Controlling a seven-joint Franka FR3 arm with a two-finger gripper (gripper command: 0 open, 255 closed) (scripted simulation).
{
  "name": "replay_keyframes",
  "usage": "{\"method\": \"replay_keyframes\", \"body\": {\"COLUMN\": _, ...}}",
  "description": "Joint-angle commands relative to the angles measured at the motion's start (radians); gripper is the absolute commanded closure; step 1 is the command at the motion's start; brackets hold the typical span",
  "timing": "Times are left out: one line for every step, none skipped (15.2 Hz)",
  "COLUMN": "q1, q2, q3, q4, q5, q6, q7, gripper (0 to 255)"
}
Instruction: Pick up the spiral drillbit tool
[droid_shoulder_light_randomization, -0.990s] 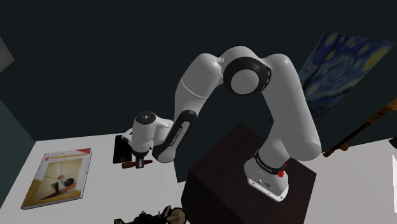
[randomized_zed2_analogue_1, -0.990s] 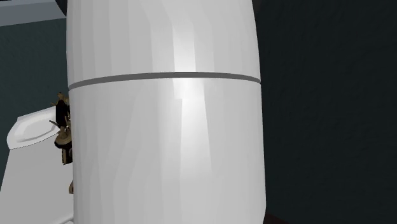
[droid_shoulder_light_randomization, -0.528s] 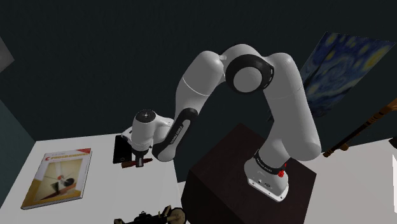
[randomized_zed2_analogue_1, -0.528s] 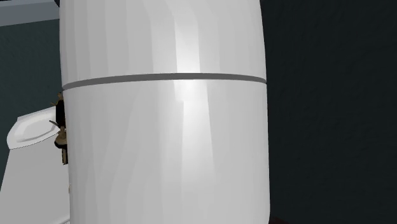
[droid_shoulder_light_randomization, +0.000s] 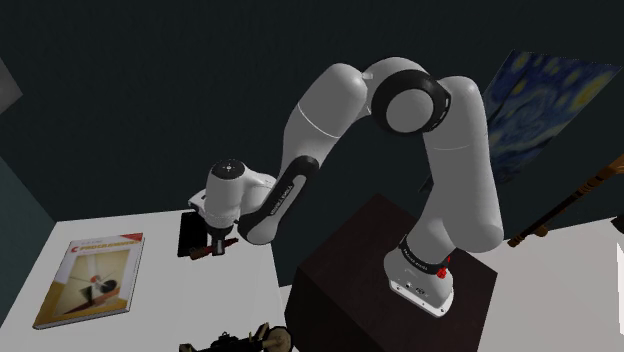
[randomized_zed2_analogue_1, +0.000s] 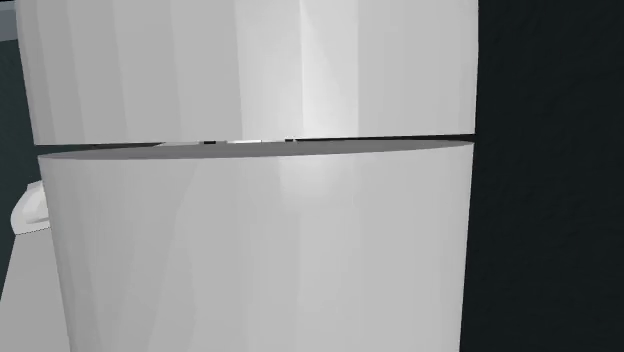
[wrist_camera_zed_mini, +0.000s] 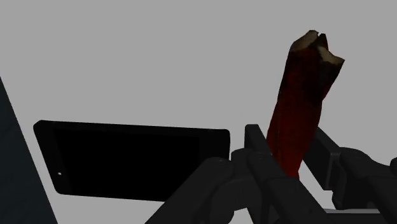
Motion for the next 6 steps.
{"method": "replay_keyframes", "body": {"q1": -0.008, "q2": -0.029, "q3": 0.011, "q4": -0.011, "q5": 0.007, "q6": -0.018, "q7": -0.005, "gripper": 255}}
{"method": "replay_keyframes", "body": {"q1": -0.013, "q2": -0.041, "q3": 0.016, "q4": -0.015, "q5": 0.010, "q6": -0.027, "q7": -0.008, "gripper": 255}}
{"method": "replay_keyframes", "body": {"q1": -0.017, "q2": -0.054, "q3": 0.021, "q4": -0.019, "q5": 0.014, "q6": -0.036, "q7": -0.011, "gripper": 255}}
{"method": "replay_keyframes", "body": {"q1": -0.021, "q2": -0.066, "q3": 0.026, "q4": -0.023, "q5": 0.017, "q6": -0.045, "q7": -0.014, "gripper": 255}}
{"method": "replay_keyframes", "body": {"q1": -0.021, "q2": -0.068, "q3": 0.027, "q4": -0.023, "q5": 0.018, "q6": -0.047, "q7": -0.015, "gripper": 255}}
{"method": "replay_keyframes", "body": {"q1": -0.021, "q2": -0.068, "q3": 0.027, "q4": -0.023, "q5": 0.018, "q6": -0.047, "q7": -0.015, "gripper": 255}}
